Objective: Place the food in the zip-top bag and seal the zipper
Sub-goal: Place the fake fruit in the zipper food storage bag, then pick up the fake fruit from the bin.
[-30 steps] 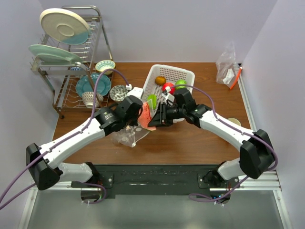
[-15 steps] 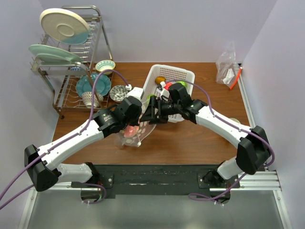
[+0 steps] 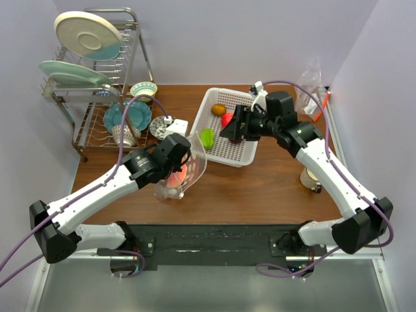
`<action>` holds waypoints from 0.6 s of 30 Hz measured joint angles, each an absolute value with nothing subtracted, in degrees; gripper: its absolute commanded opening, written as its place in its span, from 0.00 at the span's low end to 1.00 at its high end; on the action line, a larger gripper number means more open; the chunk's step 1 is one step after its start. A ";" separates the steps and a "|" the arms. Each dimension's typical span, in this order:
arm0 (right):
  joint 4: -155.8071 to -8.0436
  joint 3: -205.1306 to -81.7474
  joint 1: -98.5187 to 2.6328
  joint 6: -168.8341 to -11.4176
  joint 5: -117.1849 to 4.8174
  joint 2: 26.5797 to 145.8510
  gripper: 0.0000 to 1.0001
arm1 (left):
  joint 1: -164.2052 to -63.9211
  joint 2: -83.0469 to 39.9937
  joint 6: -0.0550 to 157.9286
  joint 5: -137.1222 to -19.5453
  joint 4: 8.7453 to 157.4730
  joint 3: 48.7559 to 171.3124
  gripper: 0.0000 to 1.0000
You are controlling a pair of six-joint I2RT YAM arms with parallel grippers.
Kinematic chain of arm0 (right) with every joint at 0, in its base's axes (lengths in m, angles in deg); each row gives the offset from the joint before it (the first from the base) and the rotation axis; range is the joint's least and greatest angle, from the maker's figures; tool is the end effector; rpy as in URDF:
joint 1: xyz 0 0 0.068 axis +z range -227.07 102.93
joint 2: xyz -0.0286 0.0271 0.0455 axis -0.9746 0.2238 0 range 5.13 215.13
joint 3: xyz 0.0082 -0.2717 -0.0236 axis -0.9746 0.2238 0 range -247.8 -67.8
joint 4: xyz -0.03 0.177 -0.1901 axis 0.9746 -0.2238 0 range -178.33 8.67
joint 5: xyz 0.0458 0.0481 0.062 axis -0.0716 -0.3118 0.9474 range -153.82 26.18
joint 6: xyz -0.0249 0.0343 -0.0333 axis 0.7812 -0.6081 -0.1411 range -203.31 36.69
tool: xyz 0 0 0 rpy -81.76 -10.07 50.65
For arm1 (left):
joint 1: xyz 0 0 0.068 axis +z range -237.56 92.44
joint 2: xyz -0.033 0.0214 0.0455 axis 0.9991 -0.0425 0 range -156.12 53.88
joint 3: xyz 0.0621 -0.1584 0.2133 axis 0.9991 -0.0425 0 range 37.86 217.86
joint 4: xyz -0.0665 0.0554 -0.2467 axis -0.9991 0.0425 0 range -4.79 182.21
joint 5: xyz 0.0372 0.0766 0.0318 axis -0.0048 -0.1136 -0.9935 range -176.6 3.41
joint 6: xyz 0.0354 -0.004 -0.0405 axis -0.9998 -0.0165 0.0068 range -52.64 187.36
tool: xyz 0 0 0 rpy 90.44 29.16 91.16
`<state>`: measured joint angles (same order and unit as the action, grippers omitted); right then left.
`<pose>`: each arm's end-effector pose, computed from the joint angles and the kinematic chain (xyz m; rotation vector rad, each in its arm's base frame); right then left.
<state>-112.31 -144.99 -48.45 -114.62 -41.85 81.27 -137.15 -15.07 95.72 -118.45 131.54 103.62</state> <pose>0.2511 0.1523 0.3809 -0.1961 2.2138 1.0093 0.1704 -0.1711 0.3269 0.1824 2.2660 -0.0226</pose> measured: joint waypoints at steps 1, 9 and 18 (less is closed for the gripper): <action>-112.40 -145.21 -49.48 -114.23 -42.39 81.73 0.71 | -137.15 -14.81 95.72 -118.67 131.69 103.62 0.00; -111.00 -146.39 -51.46 -112.98 -49.87 92.86 0.77 | -137.15 -12.51 95.63 -119.06 132.46 103.60 0.00; -106.69 -149.84 -51.90 -113.33 -52.95 108.18 0.75 | -137.15 -9.34 94.78 -119.85 132.50 103.56 0.00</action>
